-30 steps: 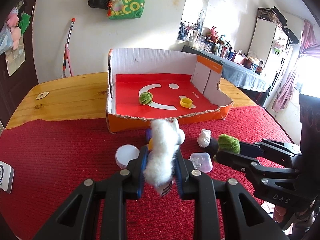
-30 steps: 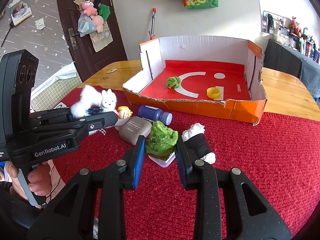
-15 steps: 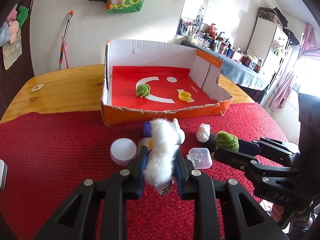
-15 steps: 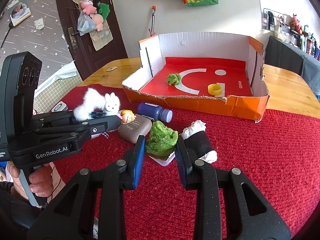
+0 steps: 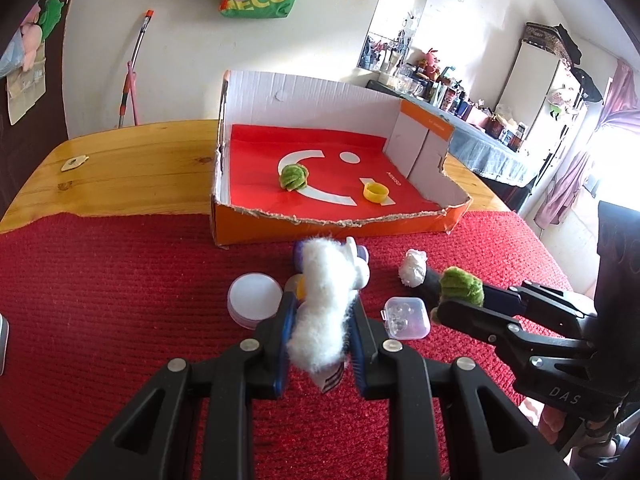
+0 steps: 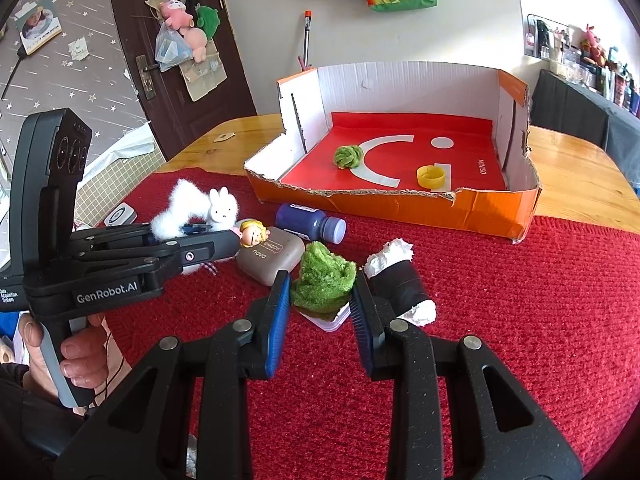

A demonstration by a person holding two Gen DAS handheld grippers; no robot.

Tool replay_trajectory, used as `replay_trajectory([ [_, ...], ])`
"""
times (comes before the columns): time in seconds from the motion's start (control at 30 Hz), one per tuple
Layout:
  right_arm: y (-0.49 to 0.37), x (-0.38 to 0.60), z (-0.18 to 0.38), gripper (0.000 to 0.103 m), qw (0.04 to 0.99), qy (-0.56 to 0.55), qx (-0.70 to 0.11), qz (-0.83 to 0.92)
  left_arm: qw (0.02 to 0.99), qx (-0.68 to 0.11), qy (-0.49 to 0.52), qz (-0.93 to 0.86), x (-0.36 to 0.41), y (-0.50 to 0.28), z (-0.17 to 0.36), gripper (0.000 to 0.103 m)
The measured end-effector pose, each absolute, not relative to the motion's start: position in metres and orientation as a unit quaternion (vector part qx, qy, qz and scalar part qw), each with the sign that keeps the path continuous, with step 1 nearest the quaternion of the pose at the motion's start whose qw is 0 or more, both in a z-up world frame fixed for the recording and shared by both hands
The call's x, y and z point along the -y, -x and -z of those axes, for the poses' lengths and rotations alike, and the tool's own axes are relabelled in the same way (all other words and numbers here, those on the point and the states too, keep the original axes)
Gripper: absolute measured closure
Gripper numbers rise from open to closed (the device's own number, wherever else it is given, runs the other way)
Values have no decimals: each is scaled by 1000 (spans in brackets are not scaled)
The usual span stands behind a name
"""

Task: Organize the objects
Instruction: 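Lift the white fluffy plush with the left gripper, then lower the white plush onto the blanket and open the left gripper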

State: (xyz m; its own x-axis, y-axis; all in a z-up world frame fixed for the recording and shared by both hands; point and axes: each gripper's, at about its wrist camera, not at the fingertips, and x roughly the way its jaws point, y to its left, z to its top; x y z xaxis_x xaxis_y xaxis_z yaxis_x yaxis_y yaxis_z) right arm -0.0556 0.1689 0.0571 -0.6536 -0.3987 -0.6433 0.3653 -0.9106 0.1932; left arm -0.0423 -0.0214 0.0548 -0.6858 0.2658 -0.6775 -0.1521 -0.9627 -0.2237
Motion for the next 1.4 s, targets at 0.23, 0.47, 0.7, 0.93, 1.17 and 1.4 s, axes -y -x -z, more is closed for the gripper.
replay_trajectory([
  [0.23,57,-171,-56,75,211,-361,28,908,121,75,379,-914,20,43,-56,77],
  [0.47,59,-174,-54,75,214,-364,35,906,122,88,391,-908,23,47,-50,77],
  [0.7,59,-173,-52,75,215,-367,37,904,114,89,387,-911,26,45,-52,72],
  [0.93,59,-171,-51,75,217,-369,36,903,109,75,373,-918,24,41,-57,68],
  [1.17,57,-170,-50,75,221,-371,35,901,121,62,397,-908,20,32,-44,81],
  [1.4,54,-173,-42,75,219,-383,38,896,117,57,384,-914,22,0,-47,47],
])
